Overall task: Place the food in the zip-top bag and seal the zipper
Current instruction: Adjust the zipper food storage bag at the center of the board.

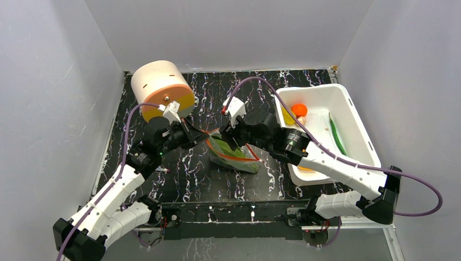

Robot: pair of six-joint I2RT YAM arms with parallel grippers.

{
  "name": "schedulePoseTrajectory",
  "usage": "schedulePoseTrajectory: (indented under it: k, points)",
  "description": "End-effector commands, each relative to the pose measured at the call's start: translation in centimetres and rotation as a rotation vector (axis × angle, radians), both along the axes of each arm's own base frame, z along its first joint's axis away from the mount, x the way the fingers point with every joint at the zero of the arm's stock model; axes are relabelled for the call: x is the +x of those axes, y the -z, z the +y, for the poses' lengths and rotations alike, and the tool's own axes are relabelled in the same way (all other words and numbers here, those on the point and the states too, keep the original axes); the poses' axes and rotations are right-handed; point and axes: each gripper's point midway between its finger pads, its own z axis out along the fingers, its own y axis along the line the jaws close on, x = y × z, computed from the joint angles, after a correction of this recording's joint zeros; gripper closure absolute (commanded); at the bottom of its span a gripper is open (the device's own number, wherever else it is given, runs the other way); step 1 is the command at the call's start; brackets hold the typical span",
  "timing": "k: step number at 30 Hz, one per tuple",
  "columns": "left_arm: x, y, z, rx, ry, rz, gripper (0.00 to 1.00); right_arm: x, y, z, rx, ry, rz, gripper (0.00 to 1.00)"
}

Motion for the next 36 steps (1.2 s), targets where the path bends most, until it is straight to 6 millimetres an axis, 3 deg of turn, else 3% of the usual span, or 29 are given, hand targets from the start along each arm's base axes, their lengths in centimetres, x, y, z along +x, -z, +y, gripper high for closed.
schedulePoseTrajectory:
  k: [1,6,13,14,15,17,19,23,25,31,36]
  points:
    - [0.0,-1.8,-0.5,-0.015,0.032,-0.043,1.00,1.1,-0.5,-2.2,-0.063,0.100,-0.048,0.41]
    - [0.0,-1.7,-0.6,-0.016,0.036,-0.032,1.00,2.9,2.1,-4.2,-0.162,0.230,-0.073,0.39]
    - [0.1,-1.7,-0.6,-0.019,0.035,-0.027,1.00,1.5,5.8,-3.1,-0.205,0.130,0.026,0.44]
    - [0.1,-1.8,-0.7,-0.019,0.036,-0.030,1.00,1.5,6.0,-3.2,-0.214,0.133,0.032,0.49]
    - [0.2,-1.9,-0.6,-0.018,0.035,-0.032,1.00,1.5,6.1,-3.5,-0.220,0.143,0.033,0.60]
    - [0.3,-2.0,-0.6,-0.010,0.033,-0.041,1.00,1.8,5.6,-4.2,-0.228,0.186,0.027,0.87]
    - [0.7,-2.1,-0.2,0.019,0.016,-0.061,1.00,2.0,4.0,-4.8,-0.223,0.219,0.023,1.00]
    - [1.6,-2.7,0.6,0.084,-0.012,-0.114,1.00,1.5,-2.7,-5.1,-0.017,0.285,0.024,1.00]
    - [1.7,-3.4,0.3,0.072,-0.002,-0.118,1.00,1.2,-4.7,-5.0,0.092,0.298,0.040,1.00]
    - [2.8,-5.3,-0.8,0.054,0.017,-0.129,1.00,0.4,-2.0,-3.2,0.078,0.239,0.124,1.00]
    - [5.3,-7.7,-1.4,0.112,0.017,-0.177,1.00,-0.6,-2.8,0.3,0.255,0.154,0.214,1.00]
